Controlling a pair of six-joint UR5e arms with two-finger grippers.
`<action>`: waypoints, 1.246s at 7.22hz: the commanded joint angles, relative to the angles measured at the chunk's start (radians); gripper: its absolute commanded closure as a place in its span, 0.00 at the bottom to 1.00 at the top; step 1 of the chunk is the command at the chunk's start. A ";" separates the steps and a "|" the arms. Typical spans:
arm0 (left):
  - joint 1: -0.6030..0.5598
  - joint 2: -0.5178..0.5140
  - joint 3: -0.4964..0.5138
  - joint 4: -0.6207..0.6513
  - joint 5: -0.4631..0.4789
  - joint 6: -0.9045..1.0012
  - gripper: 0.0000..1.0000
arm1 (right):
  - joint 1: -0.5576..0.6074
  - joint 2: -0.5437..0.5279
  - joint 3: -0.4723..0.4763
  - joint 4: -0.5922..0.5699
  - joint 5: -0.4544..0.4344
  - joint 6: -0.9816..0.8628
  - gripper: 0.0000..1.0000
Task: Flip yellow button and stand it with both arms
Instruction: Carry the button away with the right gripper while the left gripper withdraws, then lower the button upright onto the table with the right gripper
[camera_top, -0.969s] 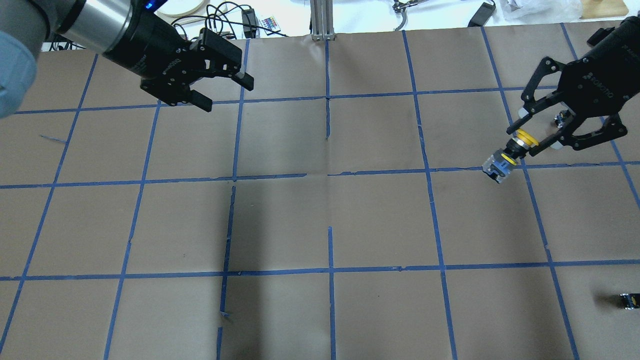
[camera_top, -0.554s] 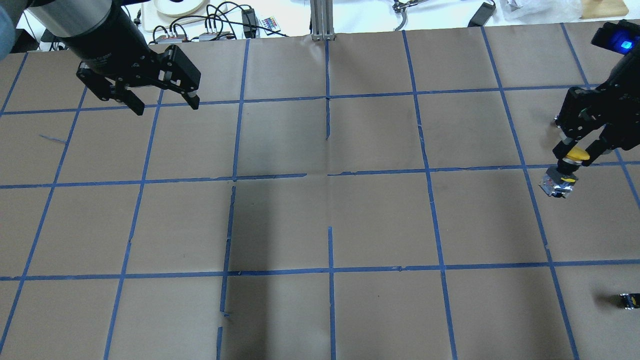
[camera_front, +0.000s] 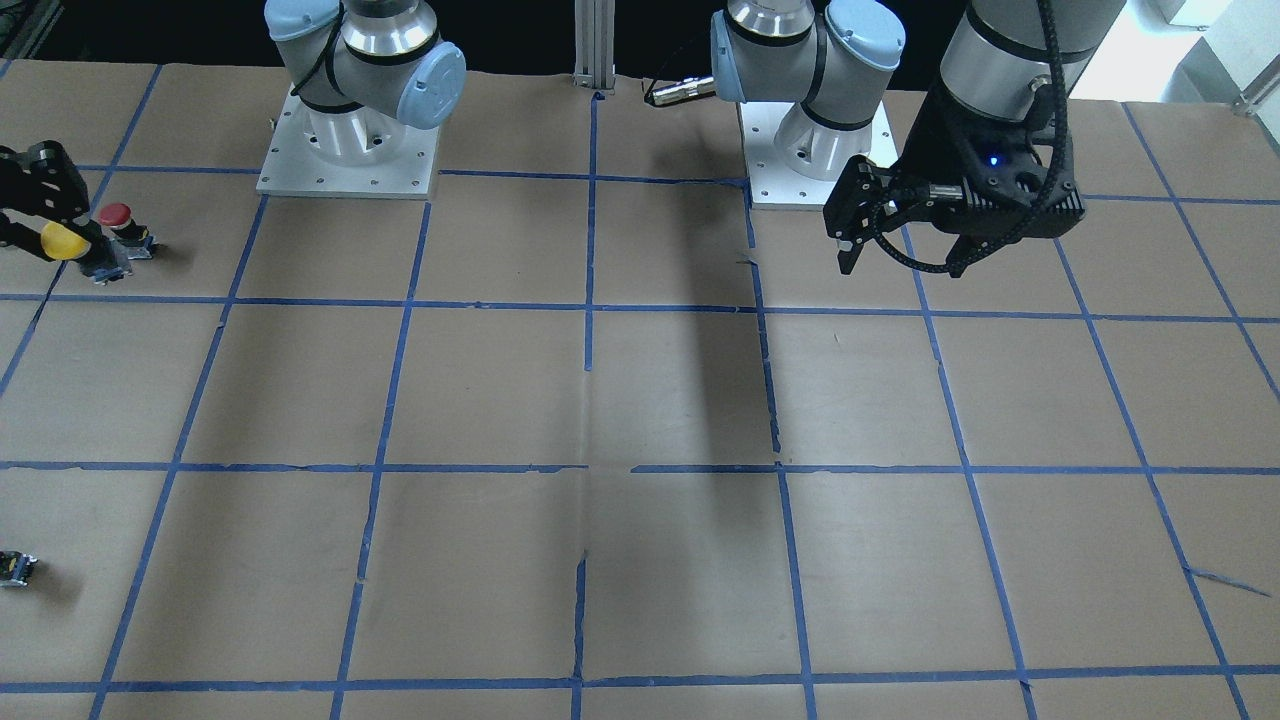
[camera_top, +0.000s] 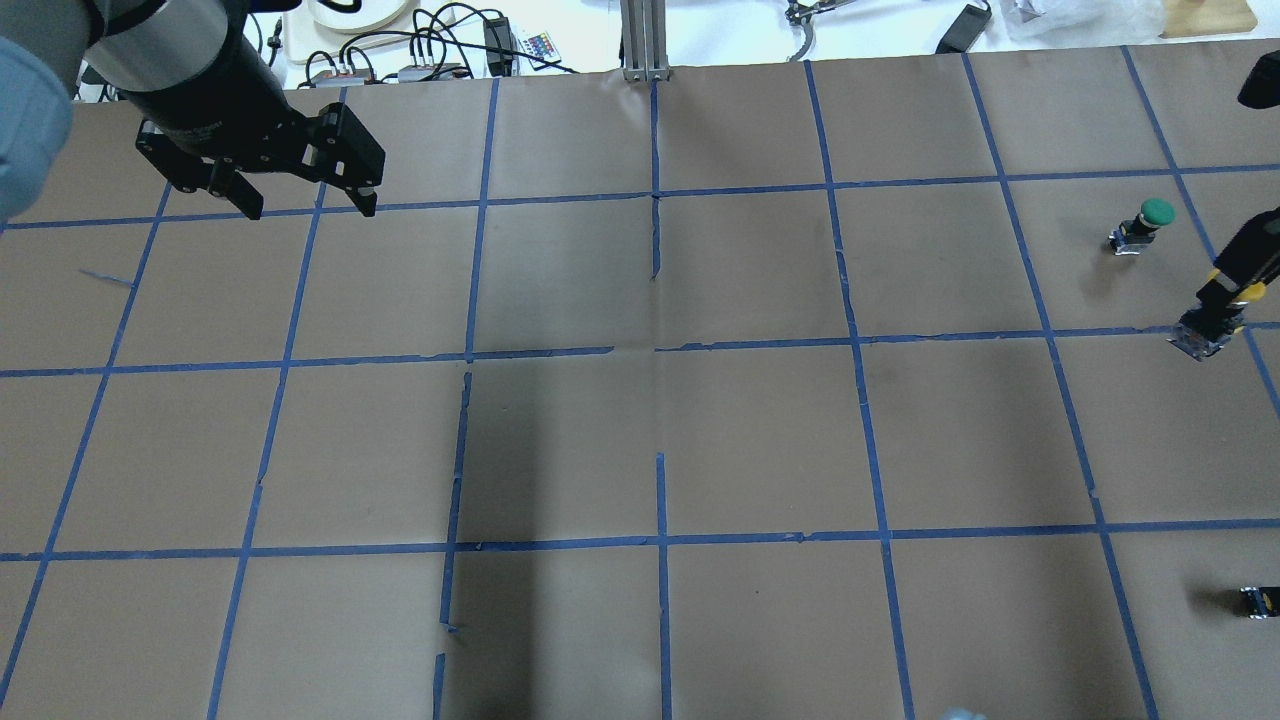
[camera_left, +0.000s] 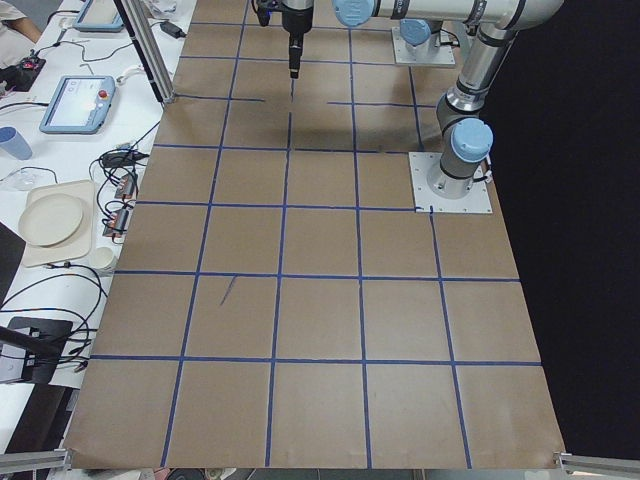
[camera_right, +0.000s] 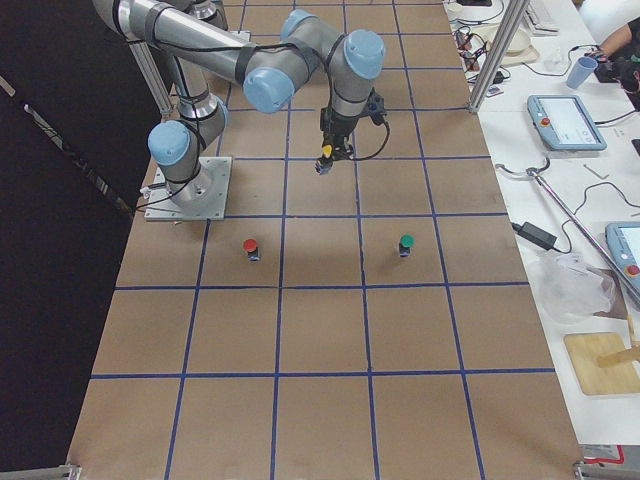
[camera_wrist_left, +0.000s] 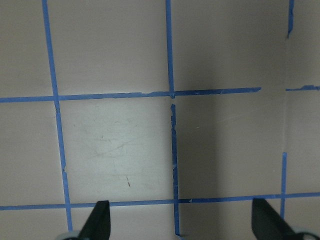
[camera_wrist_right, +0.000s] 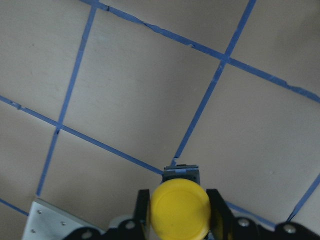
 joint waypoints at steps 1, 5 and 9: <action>-0.007 0.014 0.004 -0.006 0.004 -0.001 0.01 | -0.143 0.000 0.147 -0.222 0.009 -0.392 0.92; -0.011 -0.030 0.007 -0.014 0.002 0.000 0.00 | -0.220 0.030 0.199 -0.350 0.119 -0.919 0.91; -0.011 -0.033 0.007 -0.041 0.004 0.000 0.00 | -0.237 0.179 0.199 -0.430 0.107 -1.034 0.88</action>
